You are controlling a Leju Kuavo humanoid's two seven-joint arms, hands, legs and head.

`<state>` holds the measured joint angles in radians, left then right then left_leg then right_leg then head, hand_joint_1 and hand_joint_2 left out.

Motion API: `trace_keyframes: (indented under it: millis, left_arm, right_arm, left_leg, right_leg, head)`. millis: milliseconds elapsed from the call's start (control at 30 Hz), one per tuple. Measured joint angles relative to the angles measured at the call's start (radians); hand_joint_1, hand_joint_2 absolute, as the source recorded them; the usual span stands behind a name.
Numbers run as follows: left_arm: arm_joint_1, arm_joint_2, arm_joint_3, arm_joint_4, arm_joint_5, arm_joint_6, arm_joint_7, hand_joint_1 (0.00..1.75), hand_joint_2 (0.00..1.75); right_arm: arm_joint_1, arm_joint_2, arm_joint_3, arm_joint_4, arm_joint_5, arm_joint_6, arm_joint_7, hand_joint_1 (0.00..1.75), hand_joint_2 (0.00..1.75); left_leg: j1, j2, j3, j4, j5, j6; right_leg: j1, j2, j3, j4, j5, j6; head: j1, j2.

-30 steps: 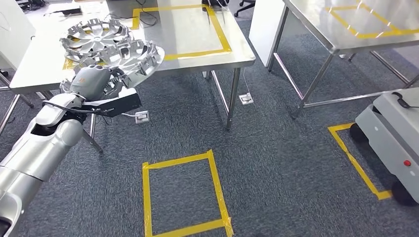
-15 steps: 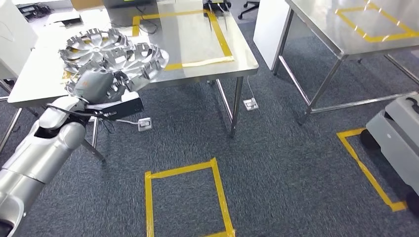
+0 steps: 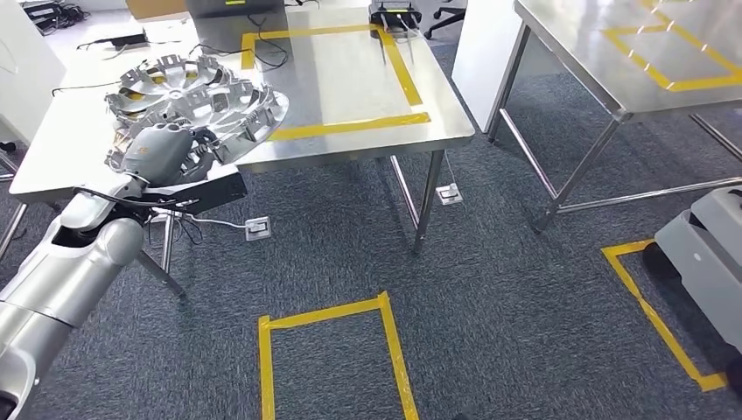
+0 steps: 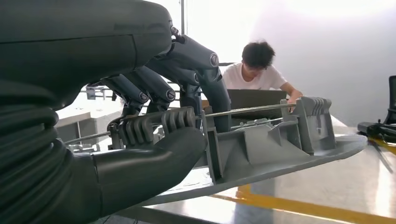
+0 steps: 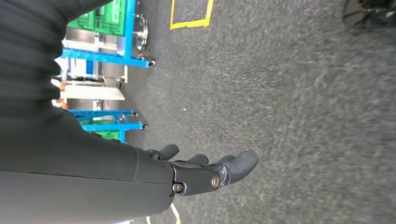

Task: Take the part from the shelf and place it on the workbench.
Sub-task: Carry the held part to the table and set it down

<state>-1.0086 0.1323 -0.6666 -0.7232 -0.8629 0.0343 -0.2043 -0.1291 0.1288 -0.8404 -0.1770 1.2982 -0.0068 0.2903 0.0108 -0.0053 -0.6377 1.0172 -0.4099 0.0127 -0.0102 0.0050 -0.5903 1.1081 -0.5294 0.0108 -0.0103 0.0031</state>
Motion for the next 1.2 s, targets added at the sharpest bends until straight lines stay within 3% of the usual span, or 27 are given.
trace_keyframes:
  millis: [100,133,167,233,300,367,467,533,600,633,667,767,833,967,1000,1100,1133,1167,1200]
  left_arm:
    - [0.001,-0.003,0.000,0.001,0.000,0.000,-0.002,1.75,1.75]
    - [0.003,-0.004,-0.001,0.001,0.000,0.000,-0.003,1.75,1.75]
    - [0.004,-0.004,-0.001,0.002,0.000,0.000,-0.003,1.75,1.75]
    - [0.005,-0.003,-0.001,0.002,0.000,-0.001,-0.001,1.75,1.75]
    - [0.003,-0.005,-0.002,0.005,-0.003,-0.003,-0.001,1.75,1.75]
    - [0.001,-0.006,-0.006,0.009,-0.012,-0.004,-0.009,1.75,1.75]
    - [-0.002,-0.005,-0.016,0.007,-0.025,0.000,-0.038,1.75,1.75]
    - [-0.001,-0.005,-0.030,0.006,-0.027,0.005,-0.056,1.75,1.75]
    - [0.007,-0.005,-0.047,0.006,-0.026,0.007,-0.067,1.75,1.75]
    - [0.012,-0.005,-0.055,0.006,-0.026,0.008,-0.070,1.75,1.75]
    - [0.016,-0.005,-0.061,0.006,-0.026,0.008,-0.072,1.75,1.75]
    - [0.021,-0.005,-0.077,0.006,-0.026,0.014,-0.074,1.75,1.75]
    - [0.025,-0.006,-0.085,0.005,-0.027,0.020,-0.080,1.75,1.75]
    - [0.029,-0.013,-0.099,-0.001,-0.030,0.023,-0.092,1.75,1.75]
    - [0.029,-0.014,-0.100,-0.002,-0.031,0.022,-0.093,1.75,1.75]
    - [0.031,-0.017,-0.104,-0.001,-0.032,0.017,-0.100,1.75,1.75]
    - [0.032,-0.018,-0.106,-0.001,-0.032,0.016,-0.103,1.75,1.75]
    - [0.032,-0.019,-0.108,-0.001,-0.032,0.014,-0.105,1.75,1.75]
    - [0.033,-0.019,-0.111,-0.001,-0.032,0.013,-0.107,1.75,1.75]
  right_arm:
    - [0.000,0.000,0.000,0.000,0.000,0.001,0.003,0.00,1.75]
    - [0.001,0.000,0.000,0.000,0.001,0.001,0.005,0.00,1.75]
    - [0.001,0.000,0.000,0.000,0.001,0.001,0.006,0.00,1.75]
    - [0.002,0.000,0.000,0.000,0.003,0.001,0.006,0.00,1.75]
    - [0.002,0.000,0.000,0.000,0.003,0.001,0.006,0.00,1.75]
    - [0.001,0.000,0.000,0.000,0.005,0.001,0.005,0.00,1.75]
    - [0.001,0.001,0.000,0.000,0.013,0.002,0.003,0.00,1.75]
    - [0.001,0.001,0.000,0.000,0.015,0.003,0.004,0.00,1.75]
    - [-0.001,0.001,0.000,0.000,0.017,0.003,0.004,0.00,1.75]
    - [-0.002,0.001,0.000,0.000,0.018,0.004,0.005,0.00,1.75]
    - [-0.002,0.001,0.000,0.000,0.018,0.005,0.005,0.00,1.75]
    - [0.000,0.002,0.000,0.000,0.018,0.010,0.006,0.00,1.75]
    - [-0.002,0.002,0.000,0.000,0.019,0.012,0.010,0.00,1.75]
    - [-0.006,0.001,0.000,0.000,0.018,0.014,0.015,0.00,1.75]
    - [-0.006,0.001,0.000,0.000,0.018,0.014,0.015,0.00,1.75]
    - [-0.007,0.002,0.000,0.000,0.018,0.015,0.013,0.00,1.75]
    - [-0.006,0.002,0.000,0.000,0.018,0.016,0.013,0.00,1.75]
    - [-0.005,0.002,0.000,0.000,0.018,0.016,0.012,0.00,1.75]
    - [-0.005,0.002,0.000,0.000,0.019,0.016,0.011,0.00,1.75]
  left_leg:
    - [-0.002,-0.007,0.013,0.001,-0.017,0.007]
    - [-0.003,-0.009,0.021,0.001,-0.025,0.007]
    - [-0.003,-0.011,0.032,0.002,-0.034,0.006]
    - [-0.003,-0.012,0.056,0.002,-0.053,0.001]
    - [-0.005,-0.013,0.071,0.003,-0.069,-0.008]
    - [-0.007,-0.016,0.078,0.005,-0.077,-0.021]
    - [-0.007,-0.012,0.077,0.031,-0.093,-0.037]
    - [-0.004,-0.007,0.025,0.127,-0.124,-0.046]
    - [-0.002,-0.005,-0.053,0.243,-0.162,-0.052]
    - [0.000,-0.004,-0.078,0.268,-0.165,-0.054]
    - [0.001,-0.004,-0.088,0.259,-0.148,-0.055]
    - [0.001,0.000,-0.048,0.092,-0.022,-0.050]
    - [-0.004,0.002,-0.024,0.019,0.008,-0.038]
    - [-0.003,-0.001,-0.006,0.004,-0.002,-0.011]
    - [-0.001,-0.001,0.002,0.002,-0.004,-0.006]
    - [-0.001,-0.003,0.013,0.001,-0.018,0.004]
    - [-0.002,-0.004,0.018,0.002,-0.025,0.005]
    - [-0.002,-0.006,0.025,0.003,-0.032,0.004]
    - [-0.002,-0.007,0.035,0.005,-0.040,0.002]
  right_leg:
    - [-0.001,-0.001,-0.120,0.171,-0.053,0.008]
    - [-0.001,-0.001,-0.145,0.186,-0.050,0.007]
    - [0.000,-0.001,-0.152,0.166,-0.025,0.005]
    - [0.002,-0.001,-0.125,0.044,0.078,-0.004]
    - [0.008,-0.002,-0.094,-0.064,0.138,-0.015]
    - [0.013,-0.002,-0.081,-0.096,0.135,-0.025]
    - [0.008,-0.001,-0.054,-0.105,0.129,-0.042]
    - [0.005,-0.001,-0.035,-0.108,0.118,-0.051]
    - [0.004,0.000,-0.021,-0.106,0.103,-0.055]
    - [0.004,0.002,-0.013,-0.104,0.095,-0.054]
    - [0.003,0.004,-0.004,-0.101,0.086,-0.052]
    - [0.001,0.010,0.025,-0.093,0.057,-0.040]
    - [0.002,0.011,0.030,-0.090,0.043,-0.029]
    - [0.003,0.008,0.022,-0.061,0.033,-0.008]
    - [0.002,0.006,0.001,-0.024,0.024,-0.003]
    - [-0.001,0.003,-0.115,0.149,-0.030,0.006]
    - [-0.001,0.003,-0.146,0.183,-0.037,0.008]
    - [-0.001,0.003,-0.161,0.183,-0.024,0.008]
    - [-0.001,0.002,-0.158,0.148,0.010,0.007]
  head:
    - [0.003,0.000]
    - [0.004,0.000]
    - [0.004,0.000]
    - [0.005,0.000]
    - [0.005,0.000]
    - [0.006,0.000]
    - [0.004,0.000]
    - [0.002,0.000]
    - [0.001,0.000]
    - [0.001,0.000]
    - [0.001,0.000]
    - [0.001,0.000]
    - [0.001,0.000]
    - [0.002,0.000]
    - [0.003,0.000]
    - [0.005,0.000]
    - [0.005,0.000]
    - [0.006,0.000]
    - [0.006,0.000]
